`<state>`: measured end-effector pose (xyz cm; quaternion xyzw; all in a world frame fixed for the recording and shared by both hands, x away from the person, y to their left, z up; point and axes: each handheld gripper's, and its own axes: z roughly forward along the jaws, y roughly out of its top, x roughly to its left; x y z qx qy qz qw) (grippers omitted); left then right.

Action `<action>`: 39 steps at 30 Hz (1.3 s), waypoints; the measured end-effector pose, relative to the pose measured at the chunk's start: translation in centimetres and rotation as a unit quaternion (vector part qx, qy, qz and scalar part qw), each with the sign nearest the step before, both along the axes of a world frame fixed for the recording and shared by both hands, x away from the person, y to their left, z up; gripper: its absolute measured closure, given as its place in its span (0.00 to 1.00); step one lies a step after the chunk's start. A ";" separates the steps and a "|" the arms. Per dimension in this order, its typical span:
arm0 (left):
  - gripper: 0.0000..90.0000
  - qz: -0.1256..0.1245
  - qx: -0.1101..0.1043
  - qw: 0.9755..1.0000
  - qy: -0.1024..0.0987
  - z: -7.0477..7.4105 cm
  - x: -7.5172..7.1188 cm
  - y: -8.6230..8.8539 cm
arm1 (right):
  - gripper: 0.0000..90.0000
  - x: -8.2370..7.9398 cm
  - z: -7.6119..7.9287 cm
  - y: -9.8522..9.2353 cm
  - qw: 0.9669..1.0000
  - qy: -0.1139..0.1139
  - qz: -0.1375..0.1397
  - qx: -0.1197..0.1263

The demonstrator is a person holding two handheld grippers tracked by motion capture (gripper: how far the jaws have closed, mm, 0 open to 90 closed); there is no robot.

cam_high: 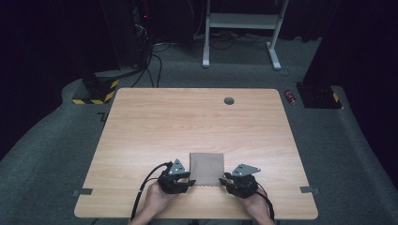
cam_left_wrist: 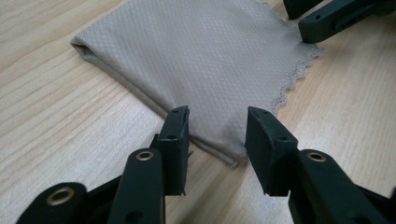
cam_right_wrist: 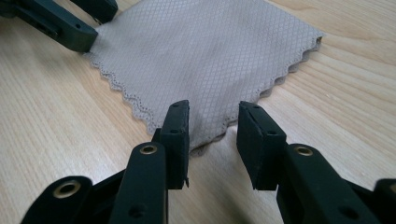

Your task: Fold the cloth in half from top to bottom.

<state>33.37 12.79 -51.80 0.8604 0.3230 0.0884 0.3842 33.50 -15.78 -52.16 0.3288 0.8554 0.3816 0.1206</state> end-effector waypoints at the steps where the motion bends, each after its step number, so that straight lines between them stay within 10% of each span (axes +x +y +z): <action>1: 0.64 0.003 0.000 1.000 0.001 0.0 0.0 0.2 | 0.72 0.0 0.0 -0.1 1.000 0.000 0.001 -0.001; 8: 0.59 0.026 -0.030 0.999 -0.005 0.8 0.4 1.5 | 0.89 0.5 0.8 -0.8 0.999 0.002 -0.016 0.031; 15: 0.58 0.047 -0.053 0.997 -0.011 1.7 3.8 0.4 | 0.97 3.6 1.5 0.6 0.999 0.005 -0.043 0.033; 25: 0.57 0.081 0.006 0.997 -0.006 0.0 7.3 -1.4 | 0.92 7.7 0.5 2.5 0.995 0.033 -0.084 0.033; 34: 0.52 0.129 0.012 0.991 -0.010 0.0 8.2 -0.6 | 0.68 8.4 0.3 1.8 0.993 0.028 -0.111 0.022; 39: 0.49 0.131 0.021 0.991 -0.029 -0.3 8.4 -0.8 | 0.88 8.9 0.4 2.1 0.995 0.020 -0.096 -0.006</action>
